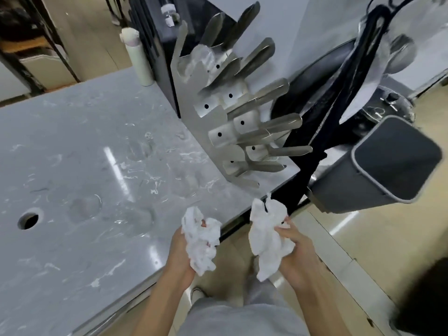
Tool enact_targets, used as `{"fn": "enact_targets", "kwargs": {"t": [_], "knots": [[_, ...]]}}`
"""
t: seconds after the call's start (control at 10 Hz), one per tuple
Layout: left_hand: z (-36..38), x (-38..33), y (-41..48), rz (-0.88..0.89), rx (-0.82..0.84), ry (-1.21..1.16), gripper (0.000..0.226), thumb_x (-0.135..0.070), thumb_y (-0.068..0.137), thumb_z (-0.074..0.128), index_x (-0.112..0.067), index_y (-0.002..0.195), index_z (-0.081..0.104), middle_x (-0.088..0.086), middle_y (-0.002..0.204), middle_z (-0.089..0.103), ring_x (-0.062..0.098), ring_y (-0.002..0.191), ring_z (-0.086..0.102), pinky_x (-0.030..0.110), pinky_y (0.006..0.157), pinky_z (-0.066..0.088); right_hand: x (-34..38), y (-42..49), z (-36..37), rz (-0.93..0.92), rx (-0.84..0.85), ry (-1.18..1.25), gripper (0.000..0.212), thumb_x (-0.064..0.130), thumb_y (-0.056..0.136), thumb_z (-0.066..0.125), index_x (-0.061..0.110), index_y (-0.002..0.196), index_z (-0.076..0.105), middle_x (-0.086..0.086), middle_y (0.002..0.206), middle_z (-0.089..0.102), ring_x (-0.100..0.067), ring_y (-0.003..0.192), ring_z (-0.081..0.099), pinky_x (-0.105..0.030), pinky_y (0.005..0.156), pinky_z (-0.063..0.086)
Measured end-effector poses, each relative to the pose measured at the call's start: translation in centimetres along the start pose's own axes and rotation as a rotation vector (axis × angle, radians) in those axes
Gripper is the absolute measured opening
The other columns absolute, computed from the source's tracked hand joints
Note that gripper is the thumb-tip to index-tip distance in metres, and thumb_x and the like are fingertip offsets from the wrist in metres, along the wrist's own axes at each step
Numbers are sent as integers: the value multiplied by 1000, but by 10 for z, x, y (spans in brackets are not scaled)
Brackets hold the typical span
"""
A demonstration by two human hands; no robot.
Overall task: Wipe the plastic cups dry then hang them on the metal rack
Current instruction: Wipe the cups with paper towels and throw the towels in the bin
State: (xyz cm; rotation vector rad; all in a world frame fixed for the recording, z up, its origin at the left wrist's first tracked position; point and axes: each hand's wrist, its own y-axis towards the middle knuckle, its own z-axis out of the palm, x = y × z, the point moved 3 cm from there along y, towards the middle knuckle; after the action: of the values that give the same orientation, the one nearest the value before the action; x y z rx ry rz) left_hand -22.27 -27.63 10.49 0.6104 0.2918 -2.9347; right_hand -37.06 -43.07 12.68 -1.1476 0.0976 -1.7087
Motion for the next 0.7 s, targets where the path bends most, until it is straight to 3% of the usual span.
{"fn": "enact_targets", "kwargs": {"t": [0.1, 0.2, 0.3, 0.4, 0.5, 0.6, 0.7], "knots": [[11, 20, 39, -80, -672, 269, 23, -1, 77, 60, -12, 94, 71, 9, 76, 74, 29, 71, 70, 37, 58, 55, 27, 10, -37, -105, -154, -162, 49, -3, 96, 52, 24, 137, 51, -11, 124, 59, -35, 105, 59, -45, 81, 51], [40, 27, 62, 50, -643, 372, 36, -7, 80, 64, -21, 111, 75, 8, 101, 78, 27, 90, 71, 40, 76, 54, 71, 13, -65, -292, -198, -336, 36, 14, 98, 59, 31, 130, 55, -1, 126, 64, -24, 110, 64, -41, 82, 54], [79, 43, 113, 41, -502, 294, 50, -16, 76, 69, -27, 125, 69, 11, 120, 73, 30, 101, 72, 43, 79, 58, 132, 11, -102, -480, -361, -599, 34, 25, 97, 57, 55, 112, 58, 11, 126, 63, -5, 105, 64, -36, 87, 54], [124, 61, 177, 68, -397, 244, 58, -23, 77, 71, -19, 134, 62, 16, 127, 69, 35, 110, 70, 42, 75, 61, 206, 11, -156, -623, -432, -616, 30, 23, 100, 54, 49, 115, 59, 10, 117, 68, -13, 105, 66, -37, 84, 55], [152, 84, 247, 93, -322, 354, 49, -21, 86, 65, -22, 135, 58, 13, 128, 69, 33, 112, 68, 47, 82, 61, 277, 9, -208, -769, -592, -623, 25, 22, 96, 52, 43, 109, 59, 7, 113, 67, -13, 103, 65, -34, 83, 53], [182, 110, 312, 117, -267, 533, 33, -17, 96, 58, -24, 128, 59, 5, 127, 70, 27, 115, 68, 47, 97, 55, 334, 12, -242, -797, -664, -630, 32, 16, 94, 49, 46, 95, 59, 14, 94, 66, -6, 86, 63, -25, 72, 52], [196, 139, 378, 121, -286, 890, 43, -24, 97, 56, -23, 139, 50, 2, 140, 58, 22, 127, 57, 37, 106, 47, 369, 44, -259, -673, -612, -889, 28, 17, 88, 47, 41, 94, 57, 7, 84, 62, -7, 69, 59, -26, 57, 43]]}}
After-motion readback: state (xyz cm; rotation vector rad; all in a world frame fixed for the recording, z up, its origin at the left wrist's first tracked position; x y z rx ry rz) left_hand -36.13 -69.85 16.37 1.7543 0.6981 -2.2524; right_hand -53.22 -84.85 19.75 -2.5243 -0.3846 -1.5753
